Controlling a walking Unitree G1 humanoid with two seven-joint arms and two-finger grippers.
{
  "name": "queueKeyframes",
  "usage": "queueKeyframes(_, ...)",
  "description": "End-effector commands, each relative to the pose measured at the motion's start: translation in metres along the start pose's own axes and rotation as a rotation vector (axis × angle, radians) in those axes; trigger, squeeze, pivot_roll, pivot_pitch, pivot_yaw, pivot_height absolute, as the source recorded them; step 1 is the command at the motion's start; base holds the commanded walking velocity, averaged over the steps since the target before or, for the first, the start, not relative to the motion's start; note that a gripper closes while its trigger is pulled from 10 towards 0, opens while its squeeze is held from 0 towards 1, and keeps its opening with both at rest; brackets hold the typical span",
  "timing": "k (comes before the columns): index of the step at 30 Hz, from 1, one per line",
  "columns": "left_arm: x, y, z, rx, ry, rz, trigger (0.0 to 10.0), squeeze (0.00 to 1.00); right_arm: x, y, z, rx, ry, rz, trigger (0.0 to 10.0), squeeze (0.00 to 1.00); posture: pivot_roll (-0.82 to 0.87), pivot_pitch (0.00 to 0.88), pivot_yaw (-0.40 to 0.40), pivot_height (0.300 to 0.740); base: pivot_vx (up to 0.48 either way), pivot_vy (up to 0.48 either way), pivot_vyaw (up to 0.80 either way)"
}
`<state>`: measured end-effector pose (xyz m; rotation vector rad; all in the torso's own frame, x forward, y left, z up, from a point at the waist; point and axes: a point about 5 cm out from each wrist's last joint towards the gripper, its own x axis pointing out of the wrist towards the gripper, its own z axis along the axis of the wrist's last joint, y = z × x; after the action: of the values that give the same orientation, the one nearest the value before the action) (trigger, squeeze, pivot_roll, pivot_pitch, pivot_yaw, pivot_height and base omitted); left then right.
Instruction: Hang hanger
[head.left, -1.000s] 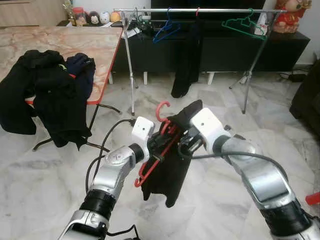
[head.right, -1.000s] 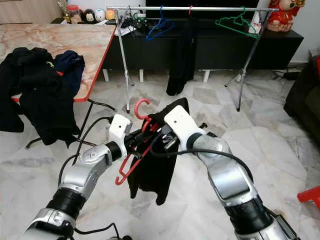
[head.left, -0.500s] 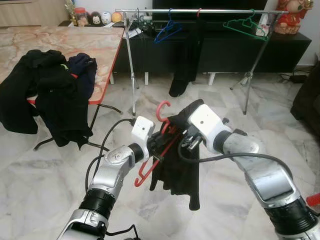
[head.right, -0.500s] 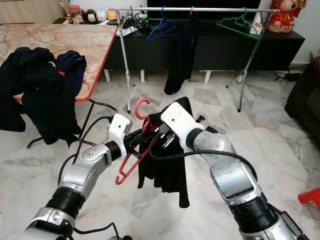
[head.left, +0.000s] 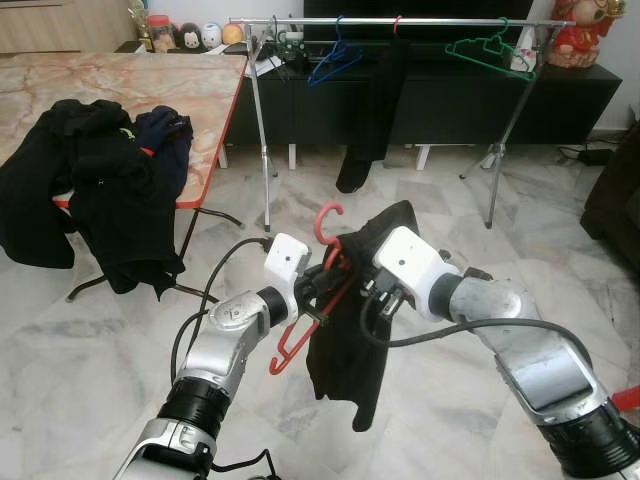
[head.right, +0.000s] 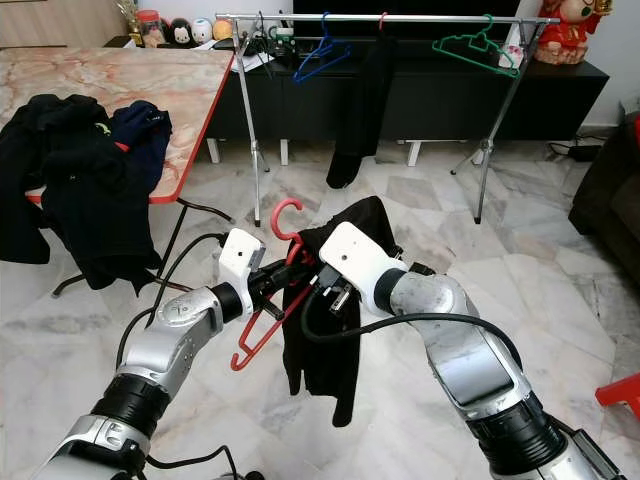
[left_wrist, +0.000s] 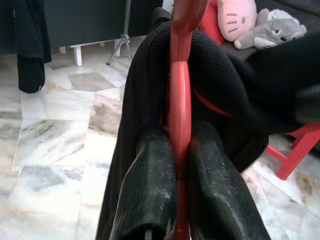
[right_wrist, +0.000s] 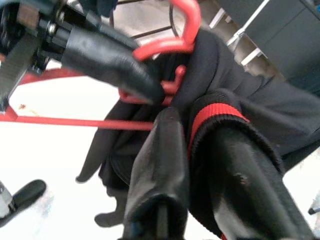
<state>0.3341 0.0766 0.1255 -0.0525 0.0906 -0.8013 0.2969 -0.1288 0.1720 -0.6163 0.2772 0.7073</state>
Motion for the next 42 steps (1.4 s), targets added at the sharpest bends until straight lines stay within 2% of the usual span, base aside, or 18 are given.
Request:
queueKeyframes(1, -0.001, -0.002, 0.013, 0.022, -0.081, -0.021, 10.0, 0.0, -0.001, 0.003, 0.001, -0.018, -0.006, 0.02, 10.0, 1.0, -0.08, 0.017, -0.01, 0.74, 0.0, 0.0, 0.0)
queueKeyframes(18, -0.005, 0.004, 0.012, 0.024, -0.094, 0.009, 10.0, 0.0, -0.008, 0.016, -0.011, -0.073, 0.054, 0.107, 10.0, 1.0, -0.09, 0.02, -0.015, 0.74, 0.0, 0.0, 0.0)
queueKeyframes(42, -0.008, 0.008, 0.009, 0.034, -0.097, 0.029, 10.0, 0.0, -0.03, 0.017, -0.028, -0.136, 0.135, 0.18, 10.0, 1.0, -0.1, 0.024, -0.014, 0.74, 0.0, 0.0, 0.0)
